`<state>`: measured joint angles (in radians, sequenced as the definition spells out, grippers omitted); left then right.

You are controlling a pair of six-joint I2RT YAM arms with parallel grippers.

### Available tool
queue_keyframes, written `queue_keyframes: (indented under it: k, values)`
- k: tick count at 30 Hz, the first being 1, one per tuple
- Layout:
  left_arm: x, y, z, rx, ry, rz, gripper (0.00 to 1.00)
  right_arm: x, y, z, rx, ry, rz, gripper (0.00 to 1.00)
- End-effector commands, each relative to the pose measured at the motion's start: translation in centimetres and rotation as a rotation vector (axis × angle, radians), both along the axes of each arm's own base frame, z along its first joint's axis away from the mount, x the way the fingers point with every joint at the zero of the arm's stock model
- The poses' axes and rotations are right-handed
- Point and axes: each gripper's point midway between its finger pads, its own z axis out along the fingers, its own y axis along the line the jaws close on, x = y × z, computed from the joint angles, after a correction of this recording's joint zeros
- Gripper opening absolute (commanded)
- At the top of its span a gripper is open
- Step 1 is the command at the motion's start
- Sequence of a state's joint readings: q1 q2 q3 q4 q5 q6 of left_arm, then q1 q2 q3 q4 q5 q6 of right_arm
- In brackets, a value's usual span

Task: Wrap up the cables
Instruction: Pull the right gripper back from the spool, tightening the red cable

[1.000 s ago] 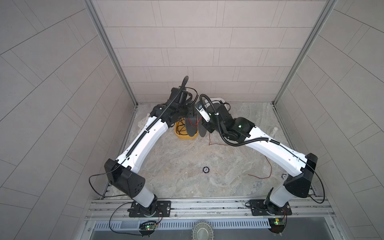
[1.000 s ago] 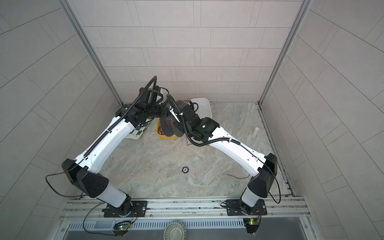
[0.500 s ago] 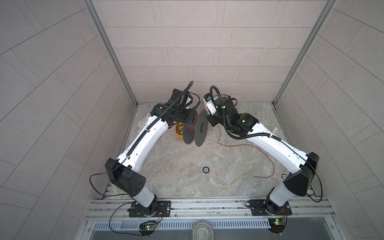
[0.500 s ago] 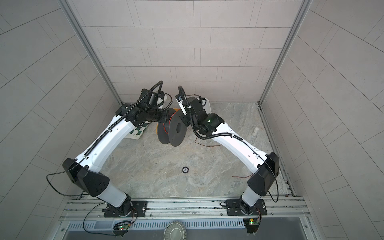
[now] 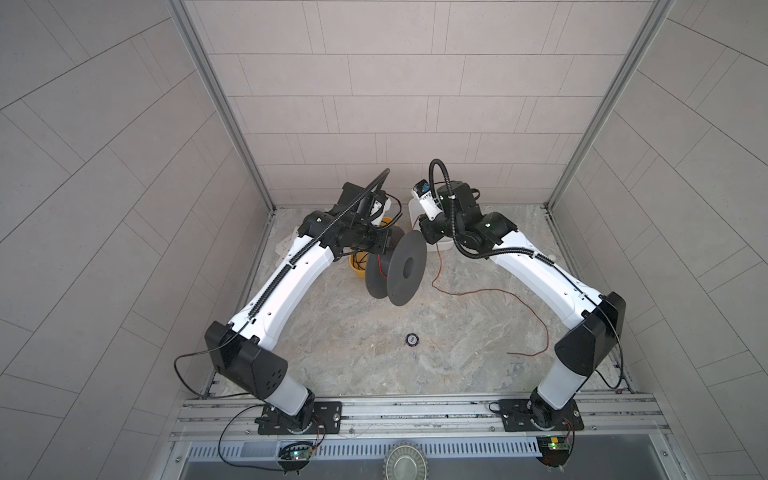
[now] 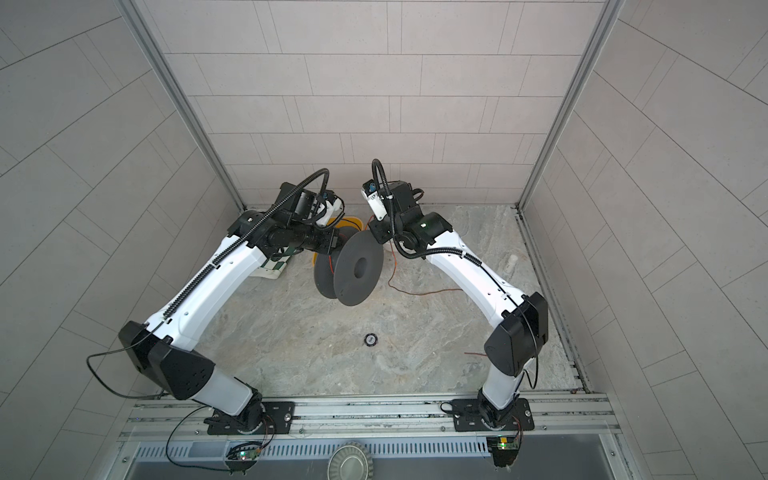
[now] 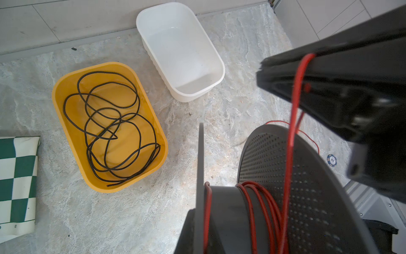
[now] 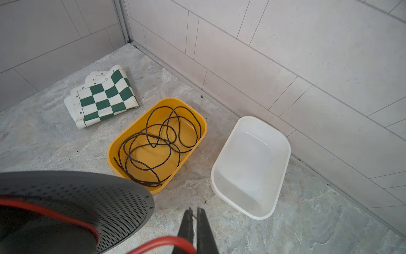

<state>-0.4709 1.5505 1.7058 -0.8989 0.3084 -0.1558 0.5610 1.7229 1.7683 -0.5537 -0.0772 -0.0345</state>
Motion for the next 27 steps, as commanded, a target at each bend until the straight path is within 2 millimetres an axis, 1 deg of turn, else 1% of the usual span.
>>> queue_keyframes:
  k: [1, 4, 6, 8, 10, 13, 16, 19, 23, 27]
  values:
    - [-2.8, -0.4, 1.3, -0.048, 0.02, -0.085, 0.0, 1.8, -1.8, 0.6, 0.048, -0.008, -0.03, 0.0]
    - [-2.8, -0.2, 2.0, -0.094, 0.03, -0.07, 0.0, 2.1, -2.2, -1.0, 0.083, 0.038, -0.019, 0.0]
    - [-2.5, 0.1, 2.9, -0.147, 0.033, -0.049, 0.0, 2.2, -2.2, -2.1, 0.103, 0.059, -0.011, 0.0]
    - [-2.1, 0.4, 4.0, -0.221, 0.041, -0.026, 0.0, 2.2, -2.6, -3.2, 0.124, 0.075, -0.016, 0.02]
    - [-1.8, 0.8, 5.1, -0.277, 0.041, -0.015, 0.0, 2.0, -3.2, -4.1, 0.142, 0.093, -0.018, 0.02]
    - [-1.6, 1.3, 6.3, -0.292, 0.022, -0.002, 0.0, 1.7, -4.3, -5.4, 0.189, 0.126, -0.031, 0.03]
    - [-1.1, 1.7, 7.5, -0.335, 0.008, 0.026, 0.0, 1.0, -4.7, -6.4, 0.255, 0.153, -0.017, 0.05]
    - [-0.7, 1.8, 8.2, -0.381, 0.01, 0.044, 0.0, 0.3, -4.7, -7.5, 0.293, 0.175, -0.002, 0.08]
    - [-0.4, 2.0, 8.9, -0.435, 0.023, 0.06, 0.0, -0.6, -4.3, -9.4, 0.33, 0.222, 0.021, 0.16]
    - [-0.4, 2.4, 9.5, -0.446, 0.012, 0.069, 0.0, -1.1, -4.2, -10.7, 0.368, 0.261, 0.026, 0.18]
